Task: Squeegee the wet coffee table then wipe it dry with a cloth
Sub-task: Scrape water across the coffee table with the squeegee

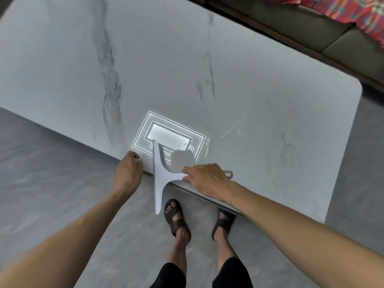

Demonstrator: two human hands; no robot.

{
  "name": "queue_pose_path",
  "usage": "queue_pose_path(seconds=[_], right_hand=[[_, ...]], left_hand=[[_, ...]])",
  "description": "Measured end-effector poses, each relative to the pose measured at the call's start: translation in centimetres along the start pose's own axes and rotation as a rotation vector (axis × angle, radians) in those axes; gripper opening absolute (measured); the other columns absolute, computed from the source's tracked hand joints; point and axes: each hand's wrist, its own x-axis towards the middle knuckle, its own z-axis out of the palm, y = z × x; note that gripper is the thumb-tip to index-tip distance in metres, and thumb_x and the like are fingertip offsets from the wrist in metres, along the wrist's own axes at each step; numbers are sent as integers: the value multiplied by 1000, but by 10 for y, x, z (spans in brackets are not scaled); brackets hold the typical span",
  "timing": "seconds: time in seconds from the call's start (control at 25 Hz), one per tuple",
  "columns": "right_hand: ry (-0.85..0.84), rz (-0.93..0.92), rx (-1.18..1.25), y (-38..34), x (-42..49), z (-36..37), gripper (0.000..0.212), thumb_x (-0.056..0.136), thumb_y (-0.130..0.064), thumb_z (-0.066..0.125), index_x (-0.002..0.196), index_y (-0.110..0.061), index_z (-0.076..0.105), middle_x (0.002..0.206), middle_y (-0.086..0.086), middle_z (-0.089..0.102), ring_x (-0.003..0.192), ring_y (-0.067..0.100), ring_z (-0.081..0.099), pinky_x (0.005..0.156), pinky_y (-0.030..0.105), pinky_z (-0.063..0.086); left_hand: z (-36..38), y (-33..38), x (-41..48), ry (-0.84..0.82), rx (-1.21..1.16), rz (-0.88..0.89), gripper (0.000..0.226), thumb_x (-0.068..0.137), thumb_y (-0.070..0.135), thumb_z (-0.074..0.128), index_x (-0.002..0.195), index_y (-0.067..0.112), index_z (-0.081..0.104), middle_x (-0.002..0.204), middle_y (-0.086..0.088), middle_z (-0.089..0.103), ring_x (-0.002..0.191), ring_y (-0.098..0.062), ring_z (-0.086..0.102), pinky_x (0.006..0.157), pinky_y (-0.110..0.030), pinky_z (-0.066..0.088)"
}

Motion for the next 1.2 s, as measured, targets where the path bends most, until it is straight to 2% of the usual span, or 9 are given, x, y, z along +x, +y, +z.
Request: queue_pose_path(seconds=[0.08,0.16,0.36,0.48,0.64,0.8,0.92,1.08,1.2], right_hand=[[13,-50,-47,-10,27,8,29,101,-45,34,111,-27,54,96,6,69,82,29,64,61,35,34],[60,-21,-49,-4,36,10,32,101,-47,33,113,-29,57,99,6,70,86,29,65,64,34,35],[170,177,-15,70,-1,3,33,97,-49,35,114,-37,60,107,6,71,98,32,64,74,37,38],[218,306,-22,130,-45,3,31,94,-48,35,110,-38,59,102,4,72,93,33,64,73,38,41],[260,439,-48,193,-101,0,29,95,-46,36,108,-37,61,98,3,72,87,34,64,66,36,40],[282,549,-44,230,-151,-9,32,94,-47,33,105,-37,62,89,3,71,80,34,62,63,35,39],[321,510,9,217,-159,-11,40,89,-56,27,102,-37,60,76,-3,67,71,30,60,59,33,37],[281,283,75,146,-115,5,45,88,-66,28,93,-33,58,65,-10,61,63,20,59,56,29,35],[188,92,76,83,-68,33,38,93,-59,38,89,-28,59,73,-1,68,71,25,64,60,31,35]], left_hand=[[12,-10,-4,0,-4,1,42,86,4,44,128,10,46,119,-19,60,108,-39,56,82,-40,44],[24,-10,-8,-13,22,64,53,81,-1,45,133,6,42,129,-16,51,116,-37,50,94,-43,43],[55,24,-19,-86,161,269,54,75,1,55,128,1,42,123,-14,41,114,-32,43,101,-42,40],[80,49,-30,-146,212,334,56,75,3,55,129,0,42,124,-14,40,114,-31,40,102,-43,38],[102,72,-38,-253,307,298,53,76,7,53,127,2,43,128,-17,36,116,-35,37,99,-43,42],[103,80,-36,-259,302,249,48,80,7,51,127,2,45,131,-19,38,116,-36,40,96,-41,44],[97,73,-36,-162,174,209,39,83,8,51,121,5,51,124,-12,52,105,-30,52,84,-35,44],[93,54,-43,-82,19,96,34,83,9,50,117,12,47,103,-8,60,70,-16,53,58,-27,38],[95,51,-51,-41,-64,17,38,81,7,49,117,13,40,95,-5,55,73,-23,53,59,-30,40]])
